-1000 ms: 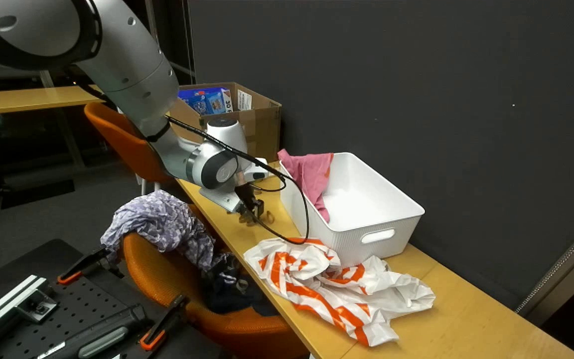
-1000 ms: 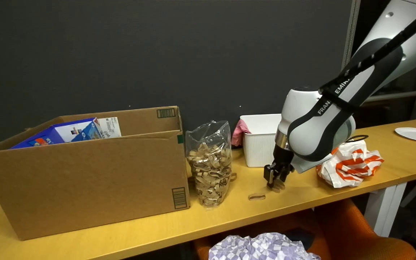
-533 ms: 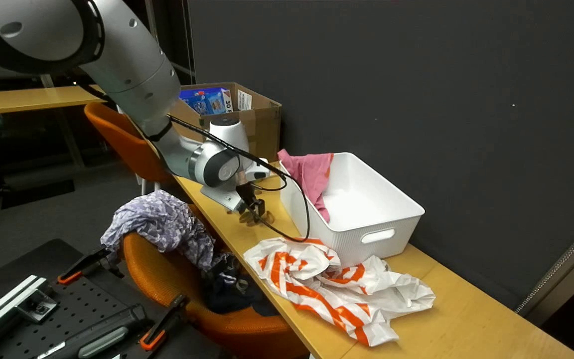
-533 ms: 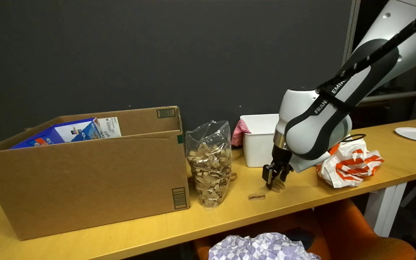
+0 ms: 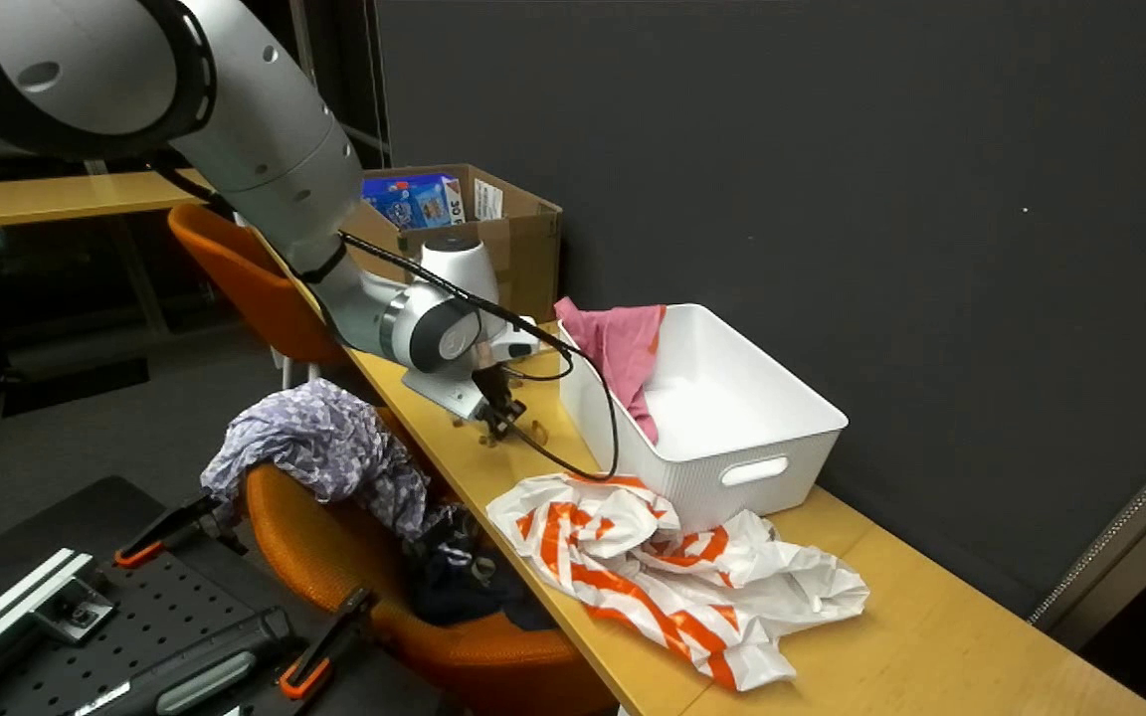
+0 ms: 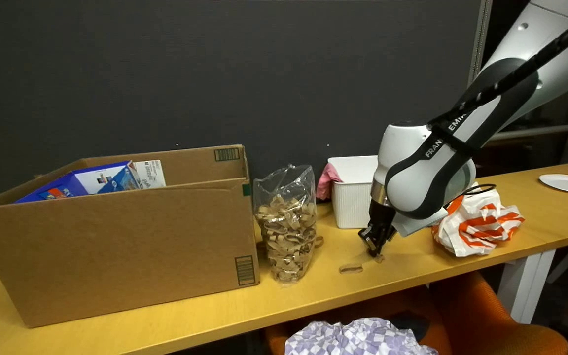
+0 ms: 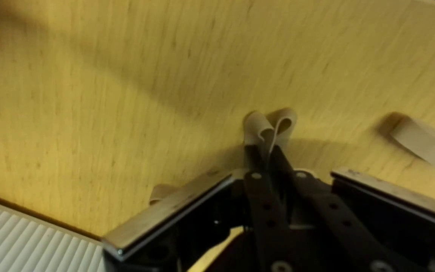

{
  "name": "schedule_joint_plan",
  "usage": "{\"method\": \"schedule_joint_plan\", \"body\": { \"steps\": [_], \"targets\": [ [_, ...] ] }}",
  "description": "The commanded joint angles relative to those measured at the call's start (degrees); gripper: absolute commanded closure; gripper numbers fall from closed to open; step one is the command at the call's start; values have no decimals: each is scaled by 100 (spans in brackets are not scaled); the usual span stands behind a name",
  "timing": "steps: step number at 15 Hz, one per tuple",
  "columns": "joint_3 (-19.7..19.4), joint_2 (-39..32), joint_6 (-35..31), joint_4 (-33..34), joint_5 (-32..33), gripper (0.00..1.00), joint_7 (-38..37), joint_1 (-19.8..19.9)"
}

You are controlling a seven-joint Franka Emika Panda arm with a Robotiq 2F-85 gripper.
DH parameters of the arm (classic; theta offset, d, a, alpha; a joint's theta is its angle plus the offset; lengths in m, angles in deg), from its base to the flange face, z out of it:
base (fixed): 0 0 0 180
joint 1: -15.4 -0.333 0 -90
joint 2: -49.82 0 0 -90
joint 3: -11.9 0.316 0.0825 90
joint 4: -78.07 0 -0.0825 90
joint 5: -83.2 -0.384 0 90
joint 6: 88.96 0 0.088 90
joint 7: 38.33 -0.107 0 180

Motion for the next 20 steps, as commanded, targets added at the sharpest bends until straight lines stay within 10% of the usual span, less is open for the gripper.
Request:
{"method": "schedule_joint_plan", "body": {
  "steps": [1,15,20],
  "targets": [
    [12,108,63,-24,-56,100,33,-61],
    [-15,687,151,-586,29,99,-200,-793],
    [-74,573,134,-508,89,51,-159,-853]
  ]
}}
